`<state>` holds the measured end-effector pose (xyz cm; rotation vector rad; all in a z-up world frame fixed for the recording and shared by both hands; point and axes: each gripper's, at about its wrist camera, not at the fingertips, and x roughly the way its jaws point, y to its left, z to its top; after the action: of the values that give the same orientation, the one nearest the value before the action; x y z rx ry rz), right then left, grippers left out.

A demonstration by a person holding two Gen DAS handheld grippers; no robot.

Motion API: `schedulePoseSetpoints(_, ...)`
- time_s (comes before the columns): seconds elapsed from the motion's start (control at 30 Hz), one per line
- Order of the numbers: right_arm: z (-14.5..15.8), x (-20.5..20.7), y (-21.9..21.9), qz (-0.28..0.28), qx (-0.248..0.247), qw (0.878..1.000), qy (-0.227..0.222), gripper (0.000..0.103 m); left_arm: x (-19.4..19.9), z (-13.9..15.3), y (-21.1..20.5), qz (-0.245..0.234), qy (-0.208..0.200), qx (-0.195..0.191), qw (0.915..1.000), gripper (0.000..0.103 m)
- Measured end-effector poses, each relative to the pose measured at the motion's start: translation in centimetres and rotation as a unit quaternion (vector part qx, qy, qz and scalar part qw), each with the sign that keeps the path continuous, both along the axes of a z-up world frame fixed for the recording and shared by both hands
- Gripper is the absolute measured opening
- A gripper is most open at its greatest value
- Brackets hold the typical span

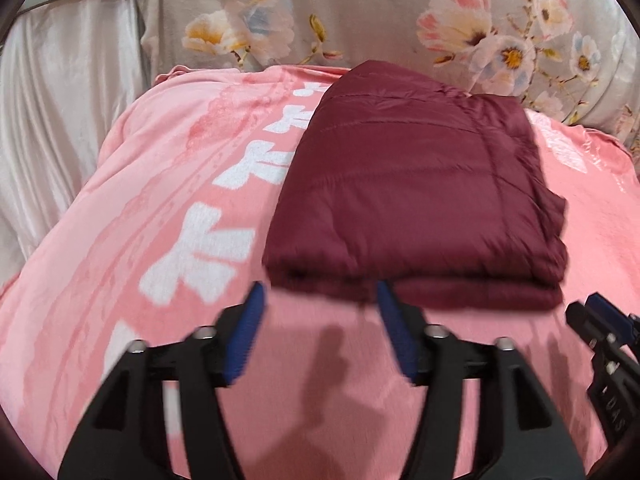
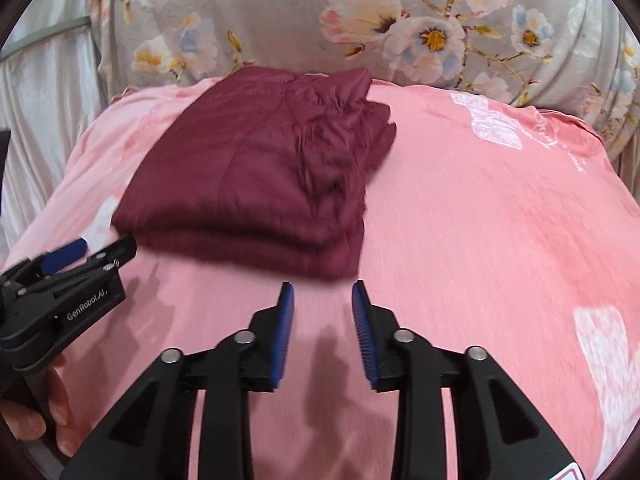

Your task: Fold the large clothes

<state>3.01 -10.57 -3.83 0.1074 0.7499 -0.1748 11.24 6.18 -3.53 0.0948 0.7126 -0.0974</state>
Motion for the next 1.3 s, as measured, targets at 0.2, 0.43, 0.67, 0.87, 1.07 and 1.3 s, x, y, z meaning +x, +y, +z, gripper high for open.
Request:
schedulePoseSetpoints(0.2, -0.6, -3.2, 0.2, -0.010, 0.010, 1.000, -0.002, 0.043, -4.8, -1.5, -0.5, -0.013, -0.001, 0.015, 0.9998, 0.071)
schedulePoseSetpoints(0.43, -0.8, -4.0, 1.4, -0.014, -0.026, 1.000, -0.005, 0.047, -6.4, -1.3, -0.5, -0.001, -0.025, 0.017, 0.9996, 0.082)
schedulePoseSetpoints(0.67, -1.4, -3.6, 1.1, -0.020, -0.015, 1.000, 0.010, 0.047, -6.1, -1.6, 0.0, 0.004, -0.014, 0.004, 0.9999, 0.082)
schedulePoseSetpoints(0.87, -1.7, -3.7, 0.8, -0.031, -0.006, 0.999, 0.014, 0.047, -5.8, -2.0, 0.2, 0.007, 0.001, -0.004, 1.0000, 0.082)
schedulePoseSetpoints(1.07, -1.6, -3.8, 0.8, -0.031, -0.010, 0.999, 0.012, 0.047, -5.9, -2.0, 0.0, 0.004, 0.000, 0.000, 1.0000, 0.082)
schedulePoseSetpoints(1.3, -1.5, -3.8, 0.8, -0.032, -0.011, 0.999, 0.008, 0.047, -6.0, -1.9, -0.1, 0.006, -0.003, 0.005, 1.0000, 0.082)
